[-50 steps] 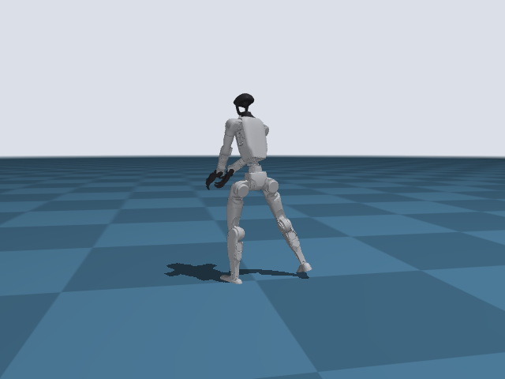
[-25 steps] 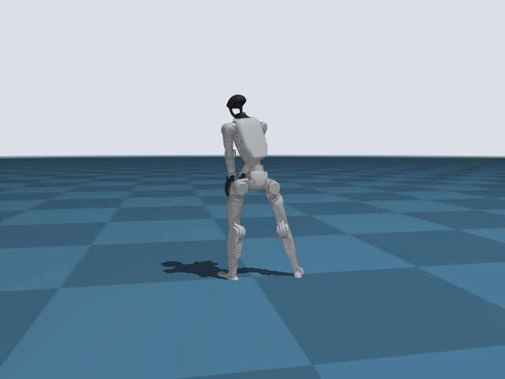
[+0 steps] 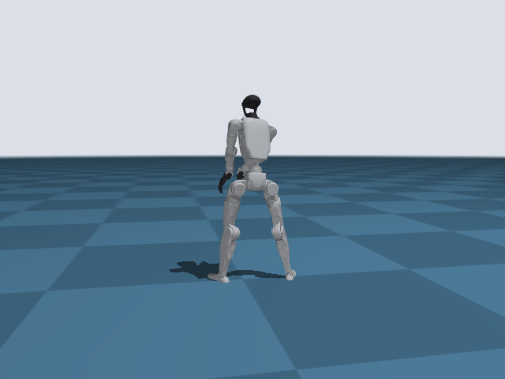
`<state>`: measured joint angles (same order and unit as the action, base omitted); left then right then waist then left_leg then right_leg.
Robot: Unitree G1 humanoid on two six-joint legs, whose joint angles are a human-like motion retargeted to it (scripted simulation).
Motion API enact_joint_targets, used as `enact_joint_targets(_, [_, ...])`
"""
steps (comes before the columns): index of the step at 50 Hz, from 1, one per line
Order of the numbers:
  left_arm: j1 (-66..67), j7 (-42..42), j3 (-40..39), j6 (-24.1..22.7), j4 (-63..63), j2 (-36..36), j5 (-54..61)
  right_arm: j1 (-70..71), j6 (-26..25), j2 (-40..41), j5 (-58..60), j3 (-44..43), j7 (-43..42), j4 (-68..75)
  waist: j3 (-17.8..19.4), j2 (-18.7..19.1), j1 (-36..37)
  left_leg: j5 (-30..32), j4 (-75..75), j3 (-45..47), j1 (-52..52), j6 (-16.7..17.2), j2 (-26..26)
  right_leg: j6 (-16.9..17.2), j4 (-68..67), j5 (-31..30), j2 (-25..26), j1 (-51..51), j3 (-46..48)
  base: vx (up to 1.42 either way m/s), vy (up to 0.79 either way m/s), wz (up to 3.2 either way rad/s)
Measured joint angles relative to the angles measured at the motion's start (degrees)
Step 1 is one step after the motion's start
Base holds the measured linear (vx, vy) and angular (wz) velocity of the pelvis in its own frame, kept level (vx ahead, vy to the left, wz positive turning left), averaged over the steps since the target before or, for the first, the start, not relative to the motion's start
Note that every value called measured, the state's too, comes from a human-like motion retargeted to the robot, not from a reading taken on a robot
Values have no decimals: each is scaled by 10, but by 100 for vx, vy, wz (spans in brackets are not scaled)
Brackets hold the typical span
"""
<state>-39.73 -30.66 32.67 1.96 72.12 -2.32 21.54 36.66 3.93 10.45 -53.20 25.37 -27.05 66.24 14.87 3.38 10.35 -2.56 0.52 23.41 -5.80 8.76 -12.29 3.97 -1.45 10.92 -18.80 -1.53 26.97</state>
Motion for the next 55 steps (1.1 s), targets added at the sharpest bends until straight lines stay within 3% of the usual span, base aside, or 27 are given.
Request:
enact_joint_targets(7, [-19,14,-6,-5,23,3,31,39,-14,11,10,2,0,37,13,-1,12,-3,-3,23,7,3,4,0,15,-11,-5,6,-23,1,4,-29])
enact_joint_targets(22, [-39,75,-30,6,69,-33,26,52,-34,-2,15,-31,-2,90,35,-80,-66,-18,-15,40,6,0,16,7,14,-29,-20,18,-41,1,5,-9])
enact_joint_targets(38, [-69,39,-38,-2,100,-38,44,62,-24,1,24,-18,-9,75,47,-66,37,-26,-20,50,2,-6,24,18,18,-31,-31,27,-51,0,0,0])
enact_joint_targets(50, [-95,45,-10,-1,66,-54,32,31,6,-41,-1,-20,-51,-16,105,-167,-16,-20,-31,18,-35,-30,37,34,8,-29,-43,36,-22,-3,2,19])
enact_joint_targets(55, [-88,46,25,0,53,-43,29,27,20,-34,-56,-11,-38,-9,117,-189,6,-29,-49,-18,-73,-46,54,48,3,-39,-59,36,21,4,10,64])
